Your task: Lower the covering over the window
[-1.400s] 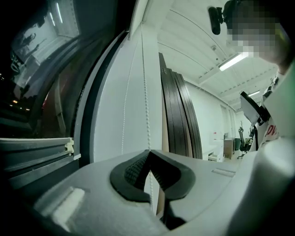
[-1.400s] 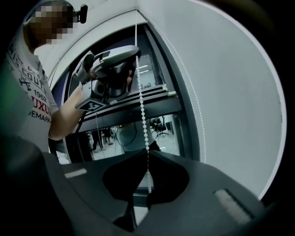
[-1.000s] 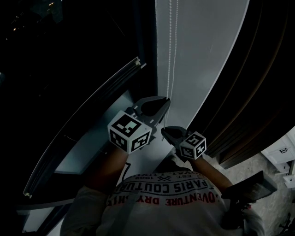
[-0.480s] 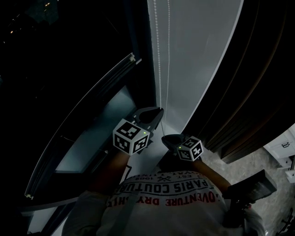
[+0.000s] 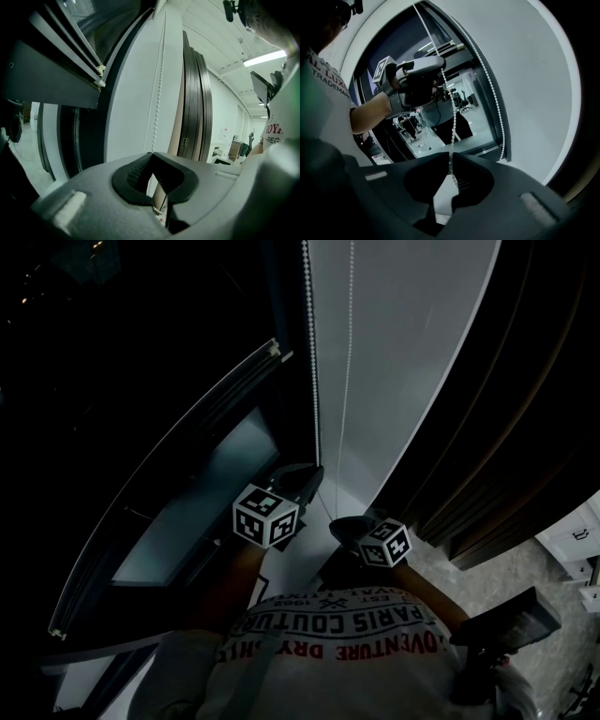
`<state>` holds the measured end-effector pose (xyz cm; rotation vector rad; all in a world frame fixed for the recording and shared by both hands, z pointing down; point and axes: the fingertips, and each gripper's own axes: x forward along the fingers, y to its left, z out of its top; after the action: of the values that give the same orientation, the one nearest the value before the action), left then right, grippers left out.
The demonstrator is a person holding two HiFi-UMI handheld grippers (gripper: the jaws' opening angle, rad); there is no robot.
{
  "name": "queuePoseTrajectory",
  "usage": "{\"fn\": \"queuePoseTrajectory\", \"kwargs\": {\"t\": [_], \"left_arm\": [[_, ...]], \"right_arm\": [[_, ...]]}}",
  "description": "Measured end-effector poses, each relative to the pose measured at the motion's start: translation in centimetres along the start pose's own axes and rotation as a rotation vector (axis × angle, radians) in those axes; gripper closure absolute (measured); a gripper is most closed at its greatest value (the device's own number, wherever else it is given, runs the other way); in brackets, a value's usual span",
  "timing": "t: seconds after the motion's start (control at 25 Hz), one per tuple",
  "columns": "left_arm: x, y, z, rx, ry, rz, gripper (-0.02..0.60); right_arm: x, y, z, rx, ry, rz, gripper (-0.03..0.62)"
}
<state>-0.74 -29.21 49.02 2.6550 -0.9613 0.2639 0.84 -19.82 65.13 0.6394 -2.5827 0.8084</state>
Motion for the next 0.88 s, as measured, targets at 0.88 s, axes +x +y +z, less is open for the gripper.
{"fn": "queuePoseTrajectory", "kwargs": {"t": [0.88], "left_arm": [[-0.9,-2.1,-0.4,0.013,-0.025,-0.039,0.575]], "right_arm": [[-9.6,9.2,30.5,-0.381,-0.453,0.093,0.512]]}}
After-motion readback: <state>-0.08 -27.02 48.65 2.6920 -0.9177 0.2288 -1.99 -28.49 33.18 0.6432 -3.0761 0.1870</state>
